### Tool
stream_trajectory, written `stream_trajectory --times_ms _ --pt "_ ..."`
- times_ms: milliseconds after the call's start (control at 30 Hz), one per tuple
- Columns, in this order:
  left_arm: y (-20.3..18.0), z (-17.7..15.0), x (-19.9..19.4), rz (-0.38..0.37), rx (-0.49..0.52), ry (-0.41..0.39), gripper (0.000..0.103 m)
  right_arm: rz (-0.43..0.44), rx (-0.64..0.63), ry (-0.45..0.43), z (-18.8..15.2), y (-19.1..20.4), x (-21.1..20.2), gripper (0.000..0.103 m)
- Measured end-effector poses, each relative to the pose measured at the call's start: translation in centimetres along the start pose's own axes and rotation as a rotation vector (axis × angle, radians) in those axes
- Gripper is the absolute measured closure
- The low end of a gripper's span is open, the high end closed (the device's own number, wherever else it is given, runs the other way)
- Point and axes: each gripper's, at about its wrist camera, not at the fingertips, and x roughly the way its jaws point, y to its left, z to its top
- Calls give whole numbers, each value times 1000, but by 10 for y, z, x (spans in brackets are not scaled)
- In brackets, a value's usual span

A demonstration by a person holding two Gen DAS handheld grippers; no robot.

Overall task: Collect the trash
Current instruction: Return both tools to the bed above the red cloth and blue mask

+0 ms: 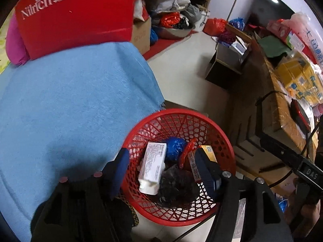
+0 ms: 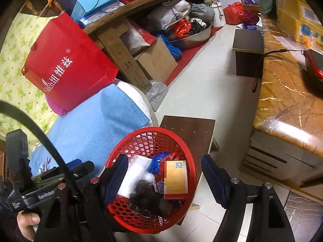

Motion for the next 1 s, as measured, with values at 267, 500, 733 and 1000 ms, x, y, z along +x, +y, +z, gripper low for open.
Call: stream_trajectory --times_ms 267,500,733,1000 --pt "68 -12 -61 55 -102 -138 35 27 -11 -29 -7 26 -12 25" --pt "154 -50 -125 127 -259 -265 33 42 -97 -44 -12 68 -24 25" --pt "237 -106 -181 280 -396 -359 31 61 -181 -52 -16 110 -33 25" --pt "314 -160 -212 432 -585 -394 31 79 -250 -52 -18 146 -35 25"
